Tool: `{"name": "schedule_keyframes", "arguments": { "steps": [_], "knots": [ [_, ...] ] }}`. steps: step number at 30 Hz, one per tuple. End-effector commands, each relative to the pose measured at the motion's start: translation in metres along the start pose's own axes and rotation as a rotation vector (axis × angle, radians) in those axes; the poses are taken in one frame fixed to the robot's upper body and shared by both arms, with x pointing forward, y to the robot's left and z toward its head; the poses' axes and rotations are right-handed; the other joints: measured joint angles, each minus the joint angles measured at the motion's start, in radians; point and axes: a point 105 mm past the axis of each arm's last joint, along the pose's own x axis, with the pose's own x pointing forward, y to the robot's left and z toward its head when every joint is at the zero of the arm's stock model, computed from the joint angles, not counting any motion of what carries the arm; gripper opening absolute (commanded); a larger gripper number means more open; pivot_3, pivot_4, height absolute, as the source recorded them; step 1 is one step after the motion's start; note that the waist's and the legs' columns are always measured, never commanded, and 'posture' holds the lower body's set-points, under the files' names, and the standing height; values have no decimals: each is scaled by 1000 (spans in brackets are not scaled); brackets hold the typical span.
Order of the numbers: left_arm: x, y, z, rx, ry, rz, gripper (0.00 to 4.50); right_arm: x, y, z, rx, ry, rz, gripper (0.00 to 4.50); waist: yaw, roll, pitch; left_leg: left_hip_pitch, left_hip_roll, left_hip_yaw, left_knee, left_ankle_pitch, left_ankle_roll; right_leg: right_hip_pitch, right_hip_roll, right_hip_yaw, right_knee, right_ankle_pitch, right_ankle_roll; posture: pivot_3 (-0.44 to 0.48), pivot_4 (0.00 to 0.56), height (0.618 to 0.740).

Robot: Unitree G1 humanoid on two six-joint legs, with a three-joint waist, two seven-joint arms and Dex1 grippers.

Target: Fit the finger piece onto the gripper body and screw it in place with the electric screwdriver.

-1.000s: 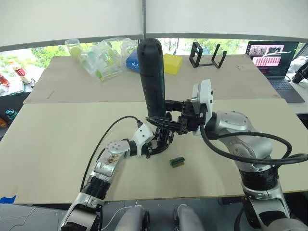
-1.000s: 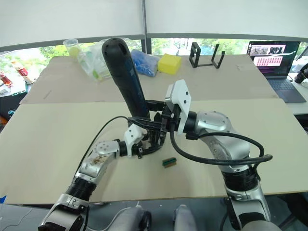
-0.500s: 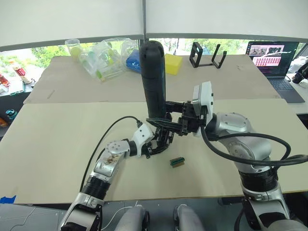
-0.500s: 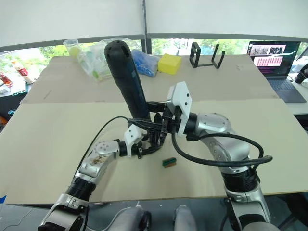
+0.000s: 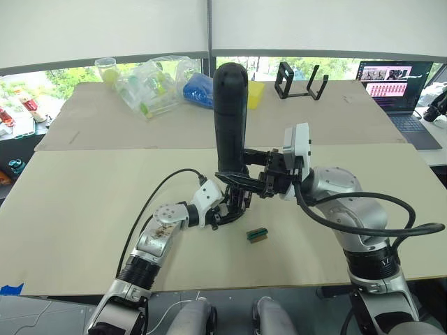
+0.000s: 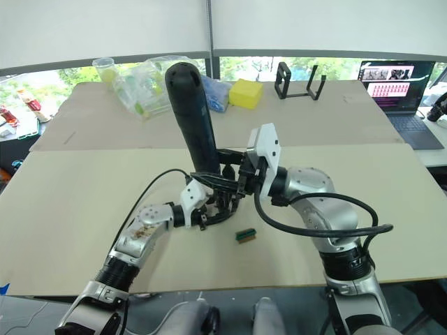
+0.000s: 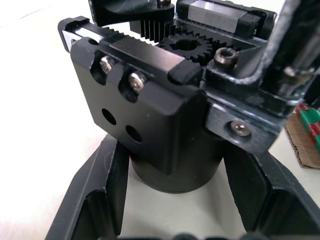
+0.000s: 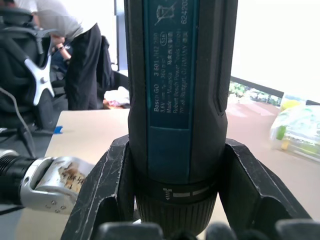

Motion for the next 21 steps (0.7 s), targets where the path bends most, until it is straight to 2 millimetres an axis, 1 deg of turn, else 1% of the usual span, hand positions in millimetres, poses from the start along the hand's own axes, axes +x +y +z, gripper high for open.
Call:
{"name": "schedule_keyframes", "arguments": {
  "steps": [1, 8, 11, 15, 21],
  "knots": [
    [1, 1, 16, 33, -53, -8, 2259, -3, 1, -24, 42, 109, 12, 1913, 0, 0, 0, 0, 0, 0, 0, 0, 0, 0, 0, 0, 0, 0, 0, 0, 150, 740],
    [1, 1, 16, 37, -52, -5, 2259, -6, -1, -36, 56, 163, 9, 1913, 1, 0, 0, 1, 0, 0, 0, 0, 0, 1, -1, 0, 0, 0, 0, 0, 150, 740],
    [0, 1, 16, 38, -51, -6, 2259, -6, -2, -37, 75, 147, -10, 1913, 1, 0, 0, 2, 0, 0, 0, 0, 0, 1, -1, 0, 0, 0, 0, 0, 150, 740],
    [0, 0, 15, 38, -49, -7, 2259, -3, -2, -31, 98, 85, -24, 1913, 0, 0, 0, 2, 0, 0, 0, 0, 0, 1, -1, 0, 0, 0, 0, 0, 150, 740],
    [0, 0, 16, 41, -51, -9, 2259, -4, 0, -36, 96, 100, -27, 1913, 0, 0, 0, 2, 0, 0, 0, 0, 0, 1, -1, 0, 0, 0, 0, 0, 150, 740]
  ]
}}
